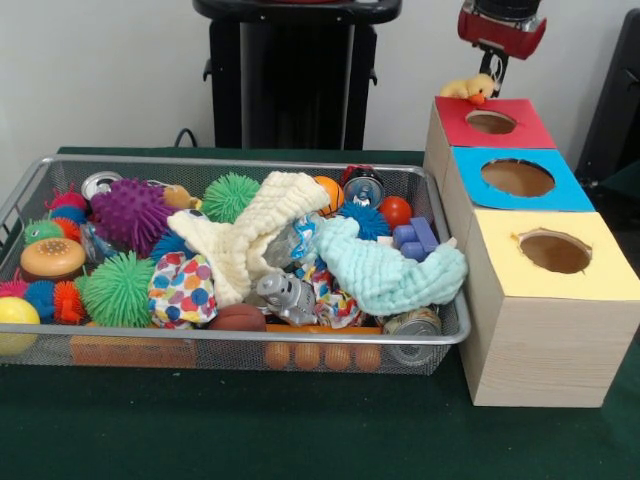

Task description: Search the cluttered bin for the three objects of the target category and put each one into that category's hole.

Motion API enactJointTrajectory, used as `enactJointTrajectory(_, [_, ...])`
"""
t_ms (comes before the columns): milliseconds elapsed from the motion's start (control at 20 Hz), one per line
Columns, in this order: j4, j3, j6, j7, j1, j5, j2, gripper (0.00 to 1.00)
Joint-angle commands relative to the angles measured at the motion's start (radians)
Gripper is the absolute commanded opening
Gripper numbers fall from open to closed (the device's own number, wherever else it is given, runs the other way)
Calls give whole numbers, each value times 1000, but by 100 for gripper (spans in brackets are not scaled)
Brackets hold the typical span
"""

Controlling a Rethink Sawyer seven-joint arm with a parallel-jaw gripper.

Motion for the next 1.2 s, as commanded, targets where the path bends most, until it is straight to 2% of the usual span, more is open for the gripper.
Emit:
enactJointTrajectory(50, [-101, 98, -85, 240, -9, 60, 82, 0])
enactJointTrajectory(350, [-145, 37, 31, 237, -2, 44, 48, 0])
enactJointTrajectory(650, [-245, -107, 279, 242, 25, -60, -10, 0])
enactJointTrajectory(900, [-272, -163, 414, 270, 52, -104, -84, 0])
enactJointTrajectory(1200, [-304, -190, 502, 262, 59, -131, -103, 0])
